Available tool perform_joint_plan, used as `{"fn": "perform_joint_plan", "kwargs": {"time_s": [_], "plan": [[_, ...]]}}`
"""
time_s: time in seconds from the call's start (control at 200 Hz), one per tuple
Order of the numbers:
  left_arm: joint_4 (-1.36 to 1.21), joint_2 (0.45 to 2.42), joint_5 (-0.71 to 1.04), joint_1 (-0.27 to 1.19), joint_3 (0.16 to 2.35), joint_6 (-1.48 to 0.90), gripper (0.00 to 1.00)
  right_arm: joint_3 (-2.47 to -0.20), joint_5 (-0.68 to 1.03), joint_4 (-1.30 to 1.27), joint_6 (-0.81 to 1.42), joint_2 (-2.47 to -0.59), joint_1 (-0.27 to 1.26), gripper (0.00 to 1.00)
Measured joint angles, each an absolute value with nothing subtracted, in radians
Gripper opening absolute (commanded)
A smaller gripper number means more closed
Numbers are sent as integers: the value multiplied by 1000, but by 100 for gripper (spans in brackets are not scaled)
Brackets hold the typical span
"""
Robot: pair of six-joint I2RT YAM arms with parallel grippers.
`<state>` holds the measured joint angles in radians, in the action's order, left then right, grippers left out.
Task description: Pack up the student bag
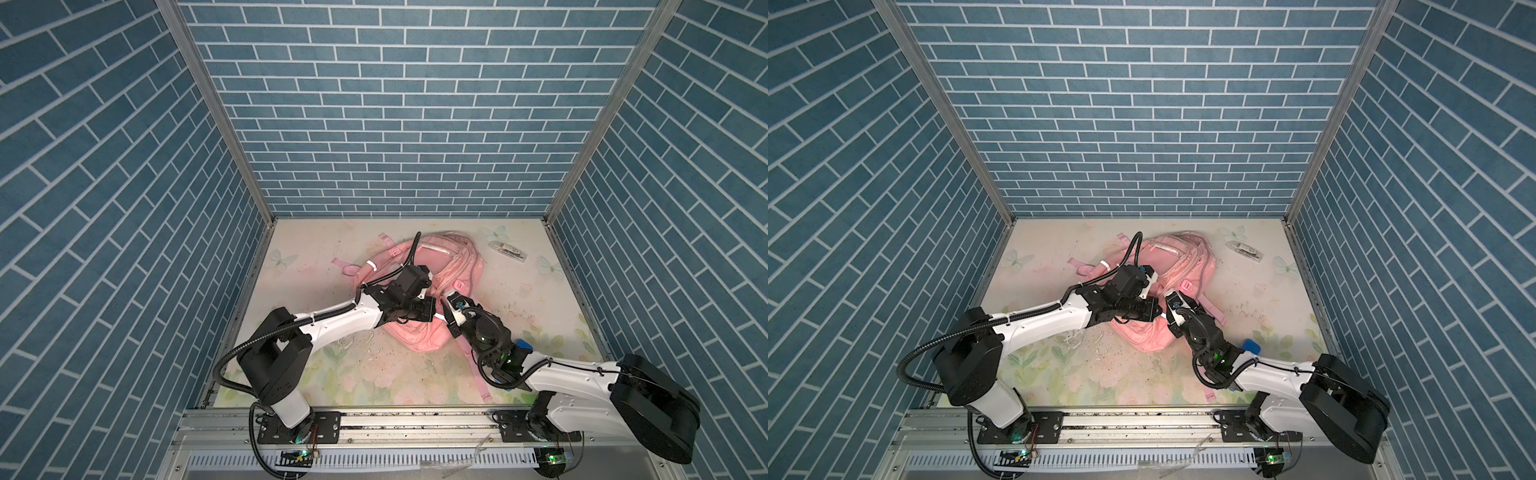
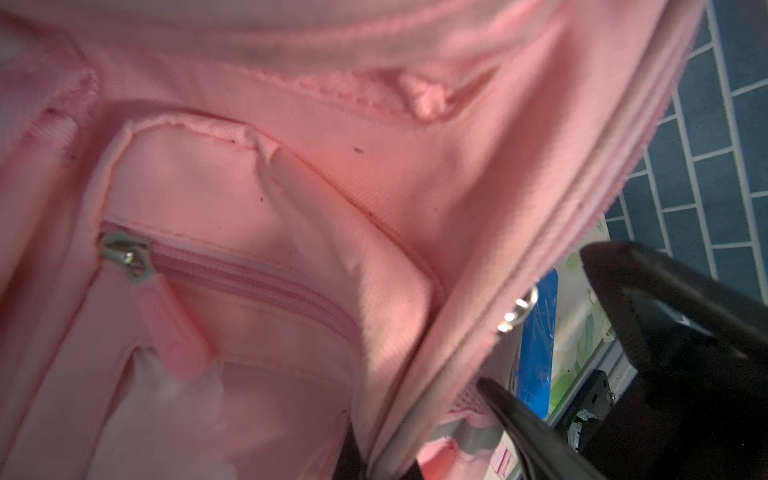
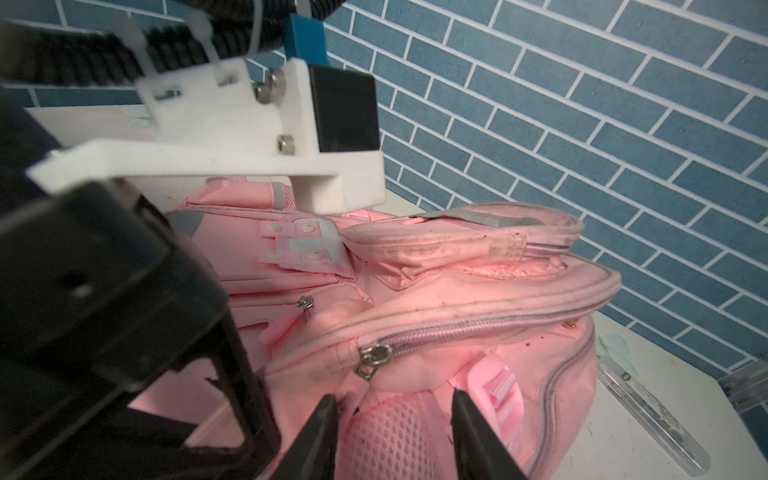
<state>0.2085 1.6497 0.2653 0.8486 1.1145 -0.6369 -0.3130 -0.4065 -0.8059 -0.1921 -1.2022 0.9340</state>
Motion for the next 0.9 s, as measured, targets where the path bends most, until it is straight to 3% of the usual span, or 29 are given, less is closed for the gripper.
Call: {"fn": "perform_joint_plan", "kwargs": {"time_s": [0.395, 0.67, 0.9], "plan": [[221, 1663, 257, 851, 1124, -648, 0, -354, -457, -854, -191, -1345, 973, 44], [201, 1670, 229, 848, 1129, -663, 0, -398, -563, -889, -178, -1422, 987, 24], [204, 1670, 233, 847, 1129, -662, 0, -393, -511, -838, -126, -1376, 953, 20]]}}
